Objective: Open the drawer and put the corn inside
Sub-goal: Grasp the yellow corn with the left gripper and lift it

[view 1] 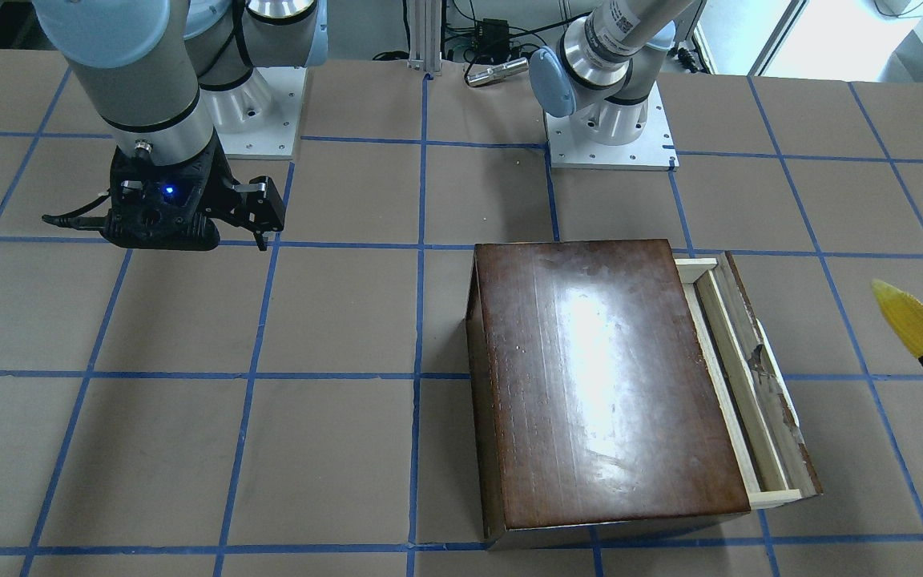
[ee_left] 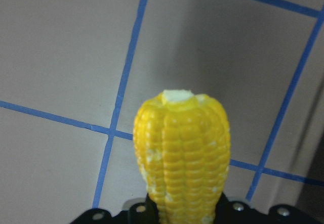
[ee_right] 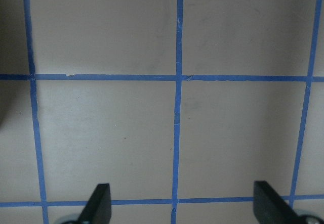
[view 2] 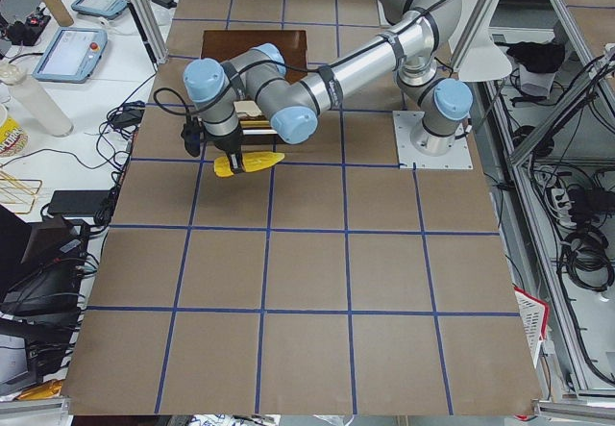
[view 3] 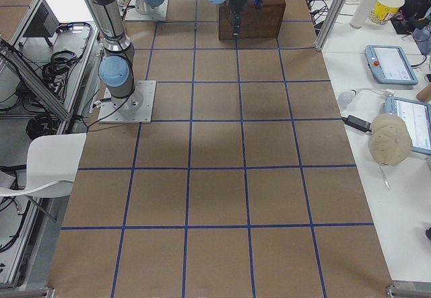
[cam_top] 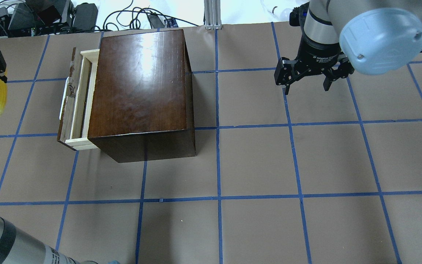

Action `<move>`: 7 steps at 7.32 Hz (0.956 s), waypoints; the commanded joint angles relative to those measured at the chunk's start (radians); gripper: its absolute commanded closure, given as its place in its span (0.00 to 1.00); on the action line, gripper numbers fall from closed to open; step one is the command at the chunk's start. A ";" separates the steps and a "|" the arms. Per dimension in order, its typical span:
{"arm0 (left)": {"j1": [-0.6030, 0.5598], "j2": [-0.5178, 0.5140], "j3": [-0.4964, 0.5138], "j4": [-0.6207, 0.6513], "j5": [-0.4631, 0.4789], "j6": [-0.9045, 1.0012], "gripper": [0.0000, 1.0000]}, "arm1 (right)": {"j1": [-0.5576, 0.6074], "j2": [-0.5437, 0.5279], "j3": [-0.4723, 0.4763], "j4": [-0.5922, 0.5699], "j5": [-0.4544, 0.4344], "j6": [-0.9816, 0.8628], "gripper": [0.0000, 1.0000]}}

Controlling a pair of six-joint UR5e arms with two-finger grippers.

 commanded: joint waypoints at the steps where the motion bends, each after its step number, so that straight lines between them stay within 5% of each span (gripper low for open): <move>1: -0.077 0.024 0.006 -0.004 -0.053 0.011 1.00 | 0.000 -0.001 0.000 0.000 0.001 0.000 0.00; 7: -0.269 0.026 -0.044 -0.004 -0.122 -0.032 1.00 | 0.000 0.000 0.000 0.001 0.001 0.000 0.00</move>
